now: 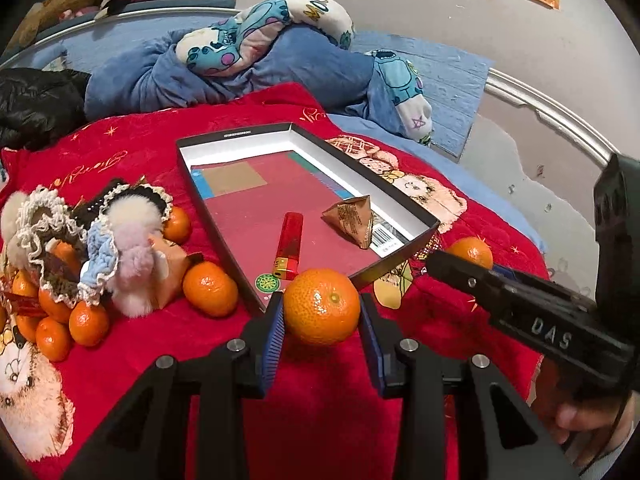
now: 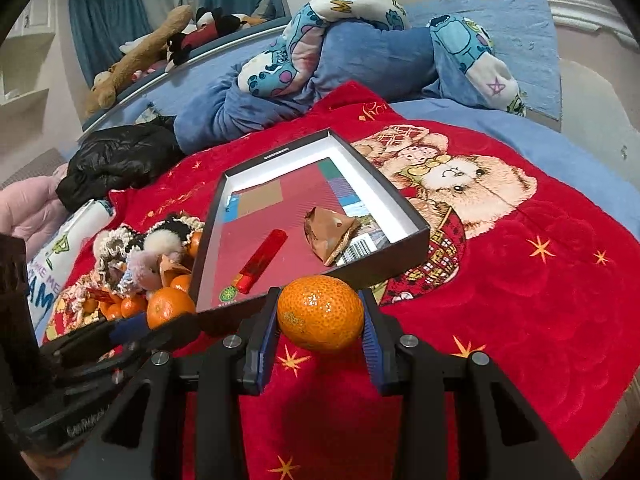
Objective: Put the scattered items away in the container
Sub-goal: 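Carry both tangerines in the left and right tools over the black box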
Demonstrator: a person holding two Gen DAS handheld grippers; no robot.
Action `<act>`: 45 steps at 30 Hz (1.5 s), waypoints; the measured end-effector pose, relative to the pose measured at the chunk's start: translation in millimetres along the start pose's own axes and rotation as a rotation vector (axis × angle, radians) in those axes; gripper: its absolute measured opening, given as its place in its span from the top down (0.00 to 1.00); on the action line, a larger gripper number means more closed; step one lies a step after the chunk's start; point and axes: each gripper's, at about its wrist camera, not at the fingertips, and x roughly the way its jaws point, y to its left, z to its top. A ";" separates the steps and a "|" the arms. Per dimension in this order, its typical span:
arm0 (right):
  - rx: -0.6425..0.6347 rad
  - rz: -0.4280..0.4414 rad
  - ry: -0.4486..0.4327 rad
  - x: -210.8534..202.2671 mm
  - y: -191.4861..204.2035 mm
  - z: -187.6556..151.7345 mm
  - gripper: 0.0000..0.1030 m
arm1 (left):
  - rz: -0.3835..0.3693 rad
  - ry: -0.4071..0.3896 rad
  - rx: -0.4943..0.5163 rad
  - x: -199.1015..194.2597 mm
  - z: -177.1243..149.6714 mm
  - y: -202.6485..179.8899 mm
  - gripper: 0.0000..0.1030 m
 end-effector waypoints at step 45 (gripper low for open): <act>-0.149 -0.043 0.251 188.7 7.1 108.9 0.65 | 0.084 0.078 -0.071 140.6 93.7 58.2 0.64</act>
